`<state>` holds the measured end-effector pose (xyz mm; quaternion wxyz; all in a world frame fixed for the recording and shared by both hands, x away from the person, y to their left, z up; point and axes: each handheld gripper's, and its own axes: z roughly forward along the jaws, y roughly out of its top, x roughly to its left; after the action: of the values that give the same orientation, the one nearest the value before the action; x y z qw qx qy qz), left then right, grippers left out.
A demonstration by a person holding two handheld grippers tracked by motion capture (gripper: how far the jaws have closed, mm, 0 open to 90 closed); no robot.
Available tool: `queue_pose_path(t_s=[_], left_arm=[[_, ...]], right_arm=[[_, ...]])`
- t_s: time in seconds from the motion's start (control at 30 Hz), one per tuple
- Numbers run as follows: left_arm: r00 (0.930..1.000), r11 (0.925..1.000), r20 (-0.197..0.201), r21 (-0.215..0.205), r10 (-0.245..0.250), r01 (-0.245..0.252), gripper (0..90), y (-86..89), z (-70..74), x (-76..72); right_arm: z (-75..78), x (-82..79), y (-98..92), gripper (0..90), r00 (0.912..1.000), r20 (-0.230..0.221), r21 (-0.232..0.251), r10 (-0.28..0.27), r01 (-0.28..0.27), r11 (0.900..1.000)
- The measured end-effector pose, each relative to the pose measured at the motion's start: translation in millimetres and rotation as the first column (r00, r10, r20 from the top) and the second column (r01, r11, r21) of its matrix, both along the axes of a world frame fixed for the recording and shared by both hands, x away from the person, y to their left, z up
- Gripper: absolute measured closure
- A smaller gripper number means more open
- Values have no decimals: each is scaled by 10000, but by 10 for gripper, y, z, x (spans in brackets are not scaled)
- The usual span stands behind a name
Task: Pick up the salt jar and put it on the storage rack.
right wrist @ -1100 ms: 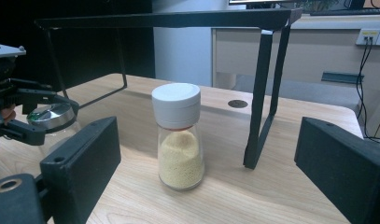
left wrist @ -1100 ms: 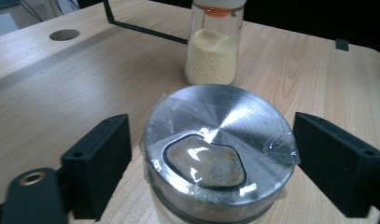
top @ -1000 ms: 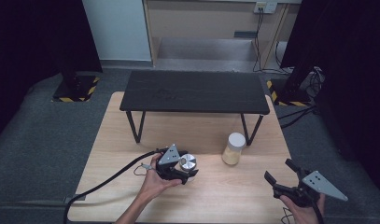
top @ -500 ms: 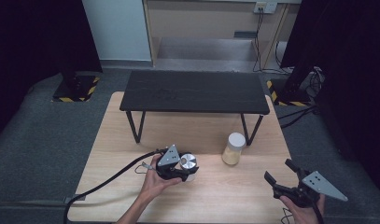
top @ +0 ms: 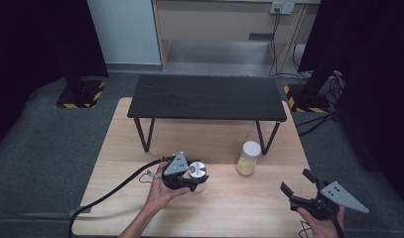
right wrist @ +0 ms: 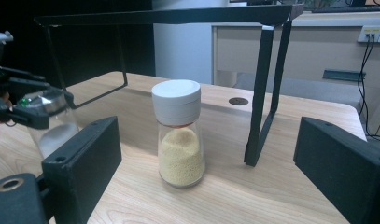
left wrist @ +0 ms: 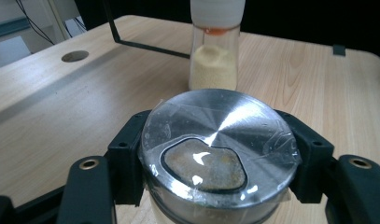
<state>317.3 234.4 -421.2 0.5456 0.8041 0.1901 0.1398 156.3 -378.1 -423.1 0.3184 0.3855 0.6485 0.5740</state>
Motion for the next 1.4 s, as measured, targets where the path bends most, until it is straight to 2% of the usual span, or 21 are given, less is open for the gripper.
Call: queue_pose_path(t_s=[0.27, 0.53, 0.73, 0.9, 1.1, 1.4], left_arm=[[9996, 9996, -84, -74, 262, -262, 341, 129, 238, -84], [9992, 9960, -94, -796, 400, -406, 341, 401, 510, -193], [9985, 9937, -46, -976, 553, -554, 341, 619, 734, -300], [9980, 9944, 179, -874, 609, -592, 341, 746, 903, -385], [9979, 9960, 356, -738, 534, -507, 341, 796, 1090, -416], [9982, 9968, 451, -709, 404, -371, 342, 788, 1227, -373]], right_arm=[[1, 13, 5, 77, 10000, -8, 2, 33, -33, 10000], [13, 43, 32, 79, 9998, -6, 5, 174, -174, 9998], [3, 83, 39, 79, 9996, -91, -21, 272, -273, 9996], [-1, 123, 59, 80, 9994, -150, -1, 299, -299, 9996], [6, 185, 113, 79, 9989, -172, -54, 437, -438, 9990], [5, 188, 111, 80, 9988, -164, -25, 458, -458, 9989]])
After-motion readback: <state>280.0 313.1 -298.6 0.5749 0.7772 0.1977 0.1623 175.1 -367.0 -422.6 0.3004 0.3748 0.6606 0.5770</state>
